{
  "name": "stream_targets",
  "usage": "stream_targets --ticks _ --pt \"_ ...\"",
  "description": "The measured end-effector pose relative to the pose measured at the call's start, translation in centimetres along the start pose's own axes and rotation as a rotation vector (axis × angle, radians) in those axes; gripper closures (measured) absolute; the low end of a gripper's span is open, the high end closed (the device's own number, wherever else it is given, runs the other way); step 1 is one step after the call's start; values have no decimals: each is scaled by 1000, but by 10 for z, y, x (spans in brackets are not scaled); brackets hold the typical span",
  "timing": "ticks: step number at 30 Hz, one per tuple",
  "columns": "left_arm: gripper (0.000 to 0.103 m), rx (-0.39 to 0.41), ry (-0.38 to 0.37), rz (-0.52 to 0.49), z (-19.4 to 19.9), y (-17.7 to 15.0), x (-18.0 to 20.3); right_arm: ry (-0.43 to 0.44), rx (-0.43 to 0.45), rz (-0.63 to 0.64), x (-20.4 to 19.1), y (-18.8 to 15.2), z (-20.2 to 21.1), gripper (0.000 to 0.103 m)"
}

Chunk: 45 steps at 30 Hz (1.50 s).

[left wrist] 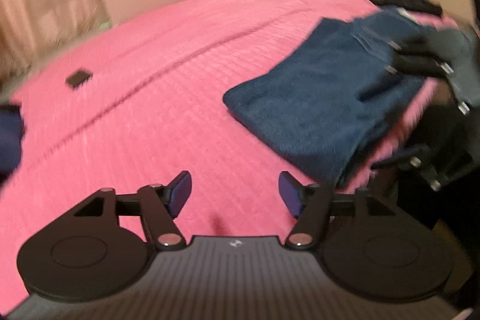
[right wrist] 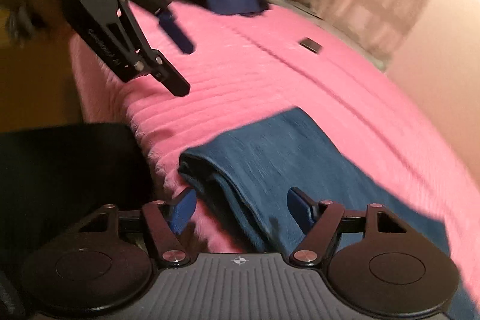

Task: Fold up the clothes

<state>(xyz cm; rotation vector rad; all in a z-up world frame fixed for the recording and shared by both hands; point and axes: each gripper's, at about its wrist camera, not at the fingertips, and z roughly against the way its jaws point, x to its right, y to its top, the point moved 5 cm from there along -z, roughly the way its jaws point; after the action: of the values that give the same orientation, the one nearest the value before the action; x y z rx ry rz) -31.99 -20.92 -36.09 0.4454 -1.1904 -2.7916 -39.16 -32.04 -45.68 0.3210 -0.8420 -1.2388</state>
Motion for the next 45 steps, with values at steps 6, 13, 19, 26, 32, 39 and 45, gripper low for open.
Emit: stream_targets --ticks 6,13,19,26,32,39,45 --pt "36 22 -41 -62 -3 -6 10 -29 -44 202 -12 -6 -25 41" --pt "34 90 -52 -232 -8 -4 39 -37 -8 113 5 -9 -20 81" --pt "34 202 0 -481 -16 14 65 -33 86 -127 39 -1 8 86" --pt "69 245 -60 -727 -33 42 87 -101 121 -117 47 -3 19 85" --pt "74 267 -78 -719 -28 67 87 -174 101 -91 47 -12 13 65" --pt "75 256 -75 -664 -28 82 94 -133 111 -308 80 -12 -11 86" --pt "60 468 -99 -379 7 124 93 -239 262 -476 129 -24 35 86"
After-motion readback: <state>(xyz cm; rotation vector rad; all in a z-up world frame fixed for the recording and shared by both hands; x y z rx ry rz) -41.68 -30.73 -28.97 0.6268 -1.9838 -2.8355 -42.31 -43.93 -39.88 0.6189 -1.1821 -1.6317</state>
